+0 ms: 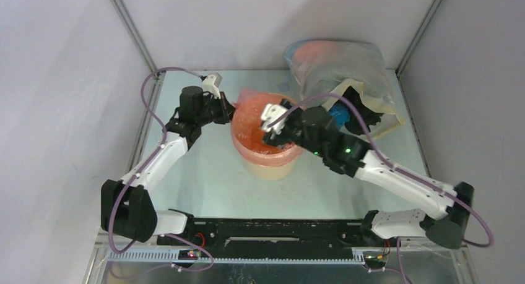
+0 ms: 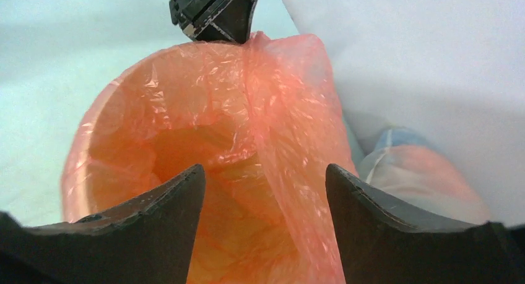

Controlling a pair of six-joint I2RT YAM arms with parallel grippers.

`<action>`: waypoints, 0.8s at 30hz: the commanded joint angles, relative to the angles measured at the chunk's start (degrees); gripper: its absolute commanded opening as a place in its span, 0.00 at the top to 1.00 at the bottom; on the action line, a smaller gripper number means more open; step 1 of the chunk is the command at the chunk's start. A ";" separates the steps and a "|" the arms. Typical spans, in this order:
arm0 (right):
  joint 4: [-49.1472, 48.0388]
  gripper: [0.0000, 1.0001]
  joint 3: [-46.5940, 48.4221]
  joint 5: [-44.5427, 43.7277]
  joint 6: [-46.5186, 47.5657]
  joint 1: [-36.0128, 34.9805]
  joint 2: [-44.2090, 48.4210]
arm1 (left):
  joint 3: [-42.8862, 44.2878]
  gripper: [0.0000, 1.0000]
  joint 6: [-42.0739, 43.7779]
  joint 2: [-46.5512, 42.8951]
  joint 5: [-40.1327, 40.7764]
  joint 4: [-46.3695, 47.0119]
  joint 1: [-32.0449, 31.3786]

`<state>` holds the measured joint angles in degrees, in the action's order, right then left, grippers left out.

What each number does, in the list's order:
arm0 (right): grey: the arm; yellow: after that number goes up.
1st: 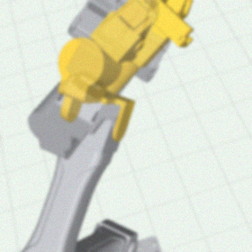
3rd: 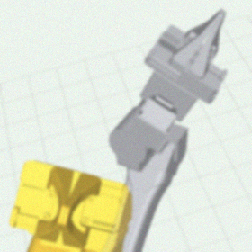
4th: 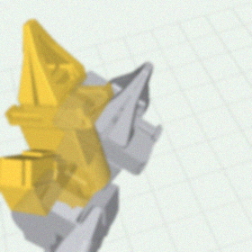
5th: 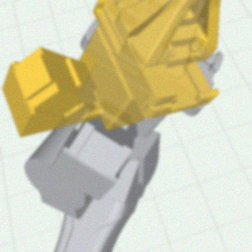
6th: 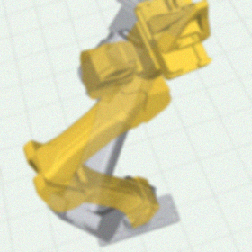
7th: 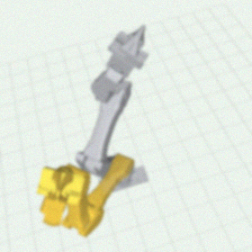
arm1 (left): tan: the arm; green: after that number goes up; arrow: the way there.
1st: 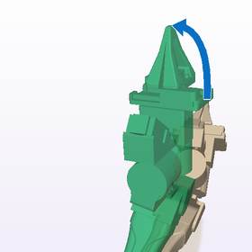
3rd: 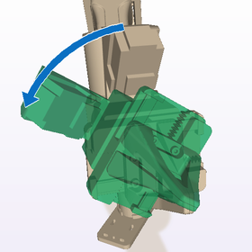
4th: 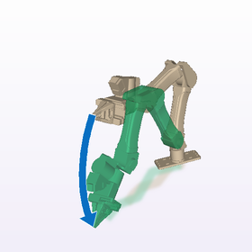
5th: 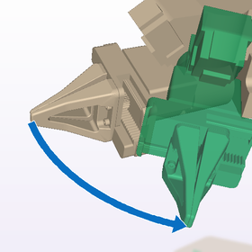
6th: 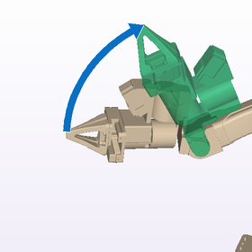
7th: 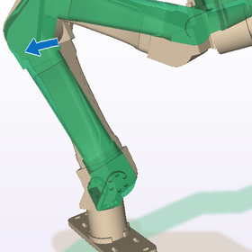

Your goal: Put the trash bags into the trash bin

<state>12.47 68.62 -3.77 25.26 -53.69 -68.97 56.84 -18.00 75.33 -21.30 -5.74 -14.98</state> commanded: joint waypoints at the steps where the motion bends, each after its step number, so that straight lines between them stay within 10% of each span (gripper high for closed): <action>1: -8.08 0.25 1.69 -12.71 17.22 -4.14 -6.26 | 2.03 0.93 -0.11 -2.98 0.50 -1.06 -0.13; 9: -13.77 0.33 5.51 -21.48 26.14 -4.42 -17.10 | 2.06 0.93 -0.43 -3.47 1.02 -1.98 -0.13; 17: -9.99 0.89 10.10 -16.19 21.60 -2.57 -17.99 | 2.49 0.93 0.14 -3.33 2.39 -3.48 -0.15; 24: -1.38 1.00 15.98 -0.27 11.19 4.99 -15.67 | 2.75 0.93 0.40 -2.85 2.60 -3.84 -0.14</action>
<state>5.87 77.84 -14.55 44.36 -53.41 -87.33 56.84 -17.96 73.69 -19.49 -9.78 -14.98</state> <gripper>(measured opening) 0.008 0.070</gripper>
